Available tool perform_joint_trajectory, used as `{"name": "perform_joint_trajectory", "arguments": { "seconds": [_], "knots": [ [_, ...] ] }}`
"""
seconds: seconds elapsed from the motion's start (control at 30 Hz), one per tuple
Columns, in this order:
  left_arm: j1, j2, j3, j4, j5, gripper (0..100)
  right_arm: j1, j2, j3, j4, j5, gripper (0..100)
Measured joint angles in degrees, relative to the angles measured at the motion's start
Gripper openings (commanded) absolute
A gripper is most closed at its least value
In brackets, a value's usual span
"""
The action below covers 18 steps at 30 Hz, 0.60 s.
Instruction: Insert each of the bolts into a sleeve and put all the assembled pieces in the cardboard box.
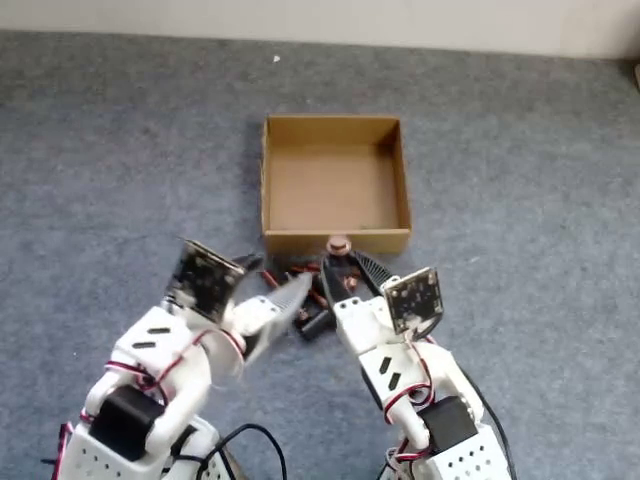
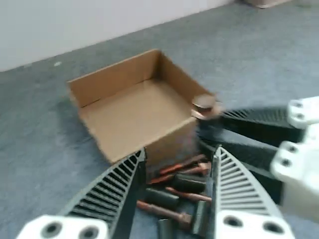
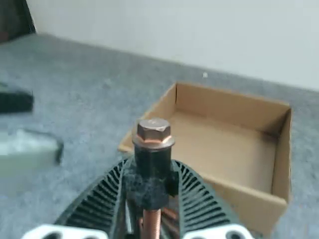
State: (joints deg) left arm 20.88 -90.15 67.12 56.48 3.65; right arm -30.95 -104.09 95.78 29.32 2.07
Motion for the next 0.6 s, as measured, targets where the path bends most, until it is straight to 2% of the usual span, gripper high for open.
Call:
{"name": "perform_joint_trajectory", "arguments": {
  "seconds": [0.2, 0.37, 0.6],
  "knots": [
    [-12.8, -0.4, 2.3, 0.1, 0.0, 0, 0.5, 0.0, 0.0, 6.2, 0.0, 0.5],
    [-19.9, 0.0, 7.8, 0.1, -1.4, 1, 3.9, -0.1, -0.7, 9.5, 0.0, 0.5],
    [-24.4, 0.0, 17.1, 0.1, -1.6, 1, 5.3, -0.1, -6.9, 12.9, 0.0, 0.5]
  ]
}}
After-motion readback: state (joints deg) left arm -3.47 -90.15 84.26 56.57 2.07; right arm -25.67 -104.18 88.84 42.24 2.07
